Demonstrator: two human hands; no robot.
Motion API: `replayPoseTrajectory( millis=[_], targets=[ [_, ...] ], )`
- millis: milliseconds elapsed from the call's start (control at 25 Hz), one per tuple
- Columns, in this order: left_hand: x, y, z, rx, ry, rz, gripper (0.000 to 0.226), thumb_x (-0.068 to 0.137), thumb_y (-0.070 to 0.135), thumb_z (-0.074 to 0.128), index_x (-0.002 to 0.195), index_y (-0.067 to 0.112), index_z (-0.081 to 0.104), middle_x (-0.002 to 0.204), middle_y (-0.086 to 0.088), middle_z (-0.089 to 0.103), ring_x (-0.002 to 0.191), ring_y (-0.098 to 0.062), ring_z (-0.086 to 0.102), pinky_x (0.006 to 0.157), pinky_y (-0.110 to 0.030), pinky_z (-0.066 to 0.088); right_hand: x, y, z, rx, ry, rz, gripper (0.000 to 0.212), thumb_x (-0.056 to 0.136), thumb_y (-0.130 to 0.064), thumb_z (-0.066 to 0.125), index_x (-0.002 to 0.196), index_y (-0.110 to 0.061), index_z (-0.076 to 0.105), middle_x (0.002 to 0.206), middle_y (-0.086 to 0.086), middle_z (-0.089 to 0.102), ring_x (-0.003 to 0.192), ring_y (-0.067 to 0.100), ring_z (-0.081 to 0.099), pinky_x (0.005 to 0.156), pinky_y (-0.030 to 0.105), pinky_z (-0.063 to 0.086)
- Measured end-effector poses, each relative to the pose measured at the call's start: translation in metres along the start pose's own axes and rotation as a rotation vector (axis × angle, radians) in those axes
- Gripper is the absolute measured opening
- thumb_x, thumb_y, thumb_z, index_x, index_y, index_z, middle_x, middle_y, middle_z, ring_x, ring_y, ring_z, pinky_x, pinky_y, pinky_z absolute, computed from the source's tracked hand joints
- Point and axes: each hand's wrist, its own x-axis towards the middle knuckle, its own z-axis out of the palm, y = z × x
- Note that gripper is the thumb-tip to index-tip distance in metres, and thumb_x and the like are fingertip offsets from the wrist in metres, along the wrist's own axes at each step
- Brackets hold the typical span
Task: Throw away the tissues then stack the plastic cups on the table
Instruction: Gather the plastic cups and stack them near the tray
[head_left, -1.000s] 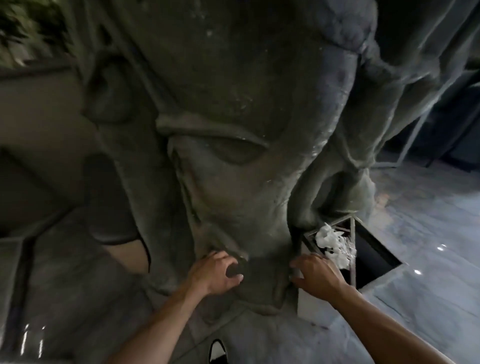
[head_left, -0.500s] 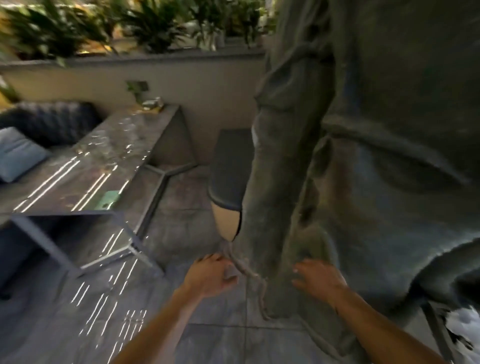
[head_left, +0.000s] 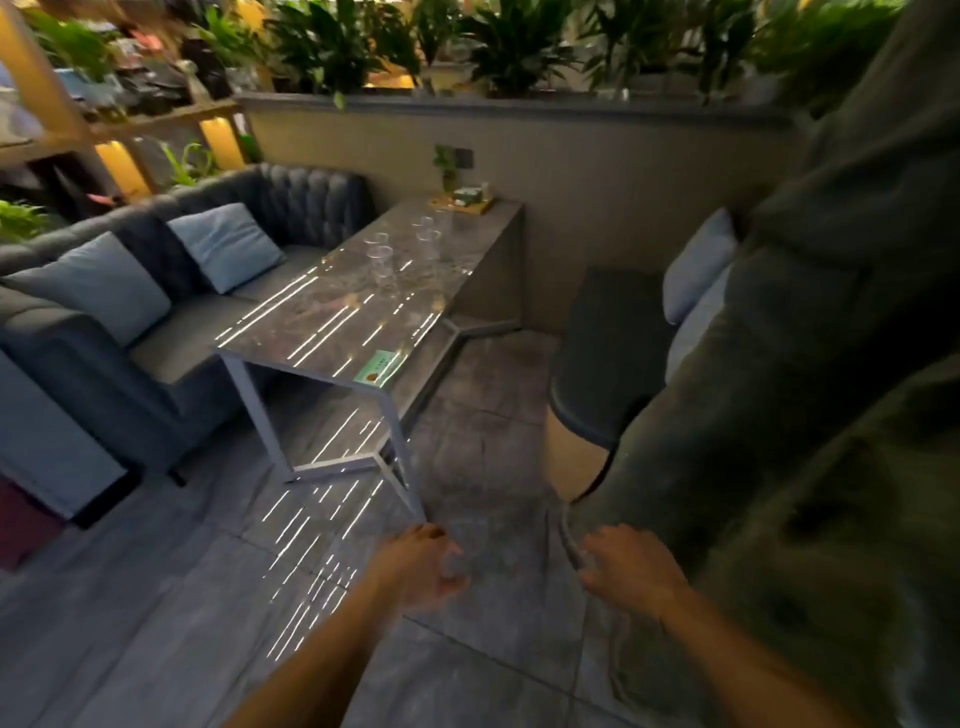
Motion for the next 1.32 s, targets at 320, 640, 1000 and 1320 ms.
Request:
replayPoseTrajectory(
  millis=[320, 640, 1000, 1320],
  targets=[
    [-0.001, -0.079, -0.029, -0.095, 0.104, -0.094, 0.049, 0.083, 0.057, 0.056, 0.126, 0.033, 0.059, 0.134, 0.009, 0.055, 0.121, -0.016, 0.051, 0.105, -0.036, 0.038, 0.087, -0.058, -0.011, -0.067, -0.012, -0.135, 0.03, 0.089, -0.048, 0.049, 0.109, -0.03, 0.061, 0.114, -0.003, 0.062, 0.104, 0.018, 0.058, 0.077, 0.03, 0.042],
    [0.05, -0.12, -0.05, -0.111, 0.054, -0.22, 0.056, 0.084, 0.06, 0.054, 0.133, 0.032, 0.053, 0.141, 0.004, 0.05, 0.129, -0.02, 0.043, 0.108, -0.043, 0.035, 0.187, -0.064, -0.029, -0.114, -0.035, -0.242, 0.036, 0.091, -0.048, 0.047, 0.12, -0.028, 0.056, 0.121, -0.001, 0.058, 0.111, 0.02, 0.055, 0.087, 0.032, 0.046],
    [0.171, -0.139, -0.09, -0.099, 0.05, -0.292, 0.055, 0.085, 0.063, 0.053, 0.133, 0.037, 0.05, 0.143, 0.004, 0.046, 0.129, -0.019, 0.042, 0.109, -0.044, 0.034, 0.333, -0.022, -0.075, -0.222, -0.012, -0.308, 0.039, 0.089, -0.053, 0.046, 0.116, -0.026, 0.053, 0.124, 0.001, 0.057, 0.116, 0.024, 0.052, 0.091, 0.039, 0.041],
    [0.269, -0.148, -0.119, -0.103, -0.007, -0.356, 0.056, 0.083, 0.064, 0.055, 0.13, 0.035, 0.054, 0.136, 0.0, 0.054, 0.121, -0.023, 0.051, 0.097, -0.039, 0.043, 0.425, 0.018, -0.105, -0.198, -0.059, -0.352, 0.044, 0.088, -0.052, 0.048, 0.127, -0.032, 0.052, 0.129, -0.001, 0.056, 0.119, 0.023, 0.051, 0.094, 0.042, 0.041]
  ],
)
